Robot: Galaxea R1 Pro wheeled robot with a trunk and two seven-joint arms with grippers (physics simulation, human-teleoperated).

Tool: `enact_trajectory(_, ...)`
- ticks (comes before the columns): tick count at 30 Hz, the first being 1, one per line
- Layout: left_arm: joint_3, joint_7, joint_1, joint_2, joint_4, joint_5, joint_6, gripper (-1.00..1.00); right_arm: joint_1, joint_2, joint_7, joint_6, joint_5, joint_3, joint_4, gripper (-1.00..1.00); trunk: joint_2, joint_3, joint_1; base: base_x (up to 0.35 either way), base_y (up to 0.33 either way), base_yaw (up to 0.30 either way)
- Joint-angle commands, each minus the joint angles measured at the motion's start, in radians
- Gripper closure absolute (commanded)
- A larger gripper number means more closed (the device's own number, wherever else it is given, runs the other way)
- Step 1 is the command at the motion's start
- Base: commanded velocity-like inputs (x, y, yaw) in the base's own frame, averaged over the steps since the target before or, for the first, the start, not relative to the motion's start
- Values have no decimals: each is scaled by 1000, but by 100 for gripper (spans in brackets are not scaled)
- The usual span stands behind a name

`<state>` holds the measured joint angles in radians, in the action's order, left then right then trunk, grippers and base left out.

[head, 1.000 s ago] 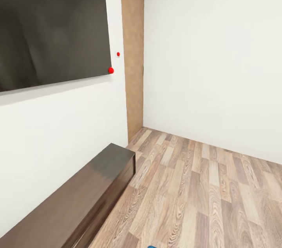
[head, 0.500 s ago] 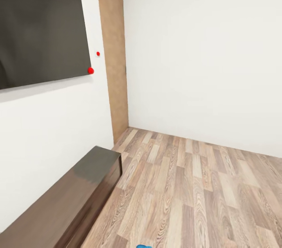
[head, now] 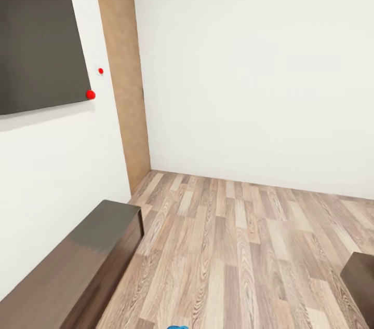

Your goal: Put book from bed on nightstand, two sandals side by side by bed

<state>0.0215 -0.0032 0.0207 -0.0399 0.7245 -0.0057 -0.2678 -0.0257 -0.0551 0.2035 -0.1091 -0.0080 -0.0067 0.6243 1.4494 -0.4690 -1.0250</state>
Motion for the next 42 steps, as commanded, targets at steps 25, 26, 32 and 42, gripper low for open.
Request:
enact_trajectory(25, 0, 2, 5, 5, -8, -3, -8, -100, 0, 0, 2, -6, -2, -3, 2, -100, 1, -1, 0, 0, 0, -279)
enact_trajectory(26, 0, 2, 5, 5, -8, -3, -8, -100, 0, 0, 2, -6, -2, -3, 2, -100, 1, -1, 0, 0, 0, -279)
enact_trajectory(32, 0, 1, 5, 6, -8, -3, -7, -100, 0, 0, 2, -6, -2, -3, 2, -100, 1, -1, 0, 0, 0, -279)
enact_trajectory(42, 1, 0, 5, 6, -8, -1, -7, -100, 0, 0, 1, -6, -2, -3, 2, -100, 1, -1, 0, 0, 0, -279)
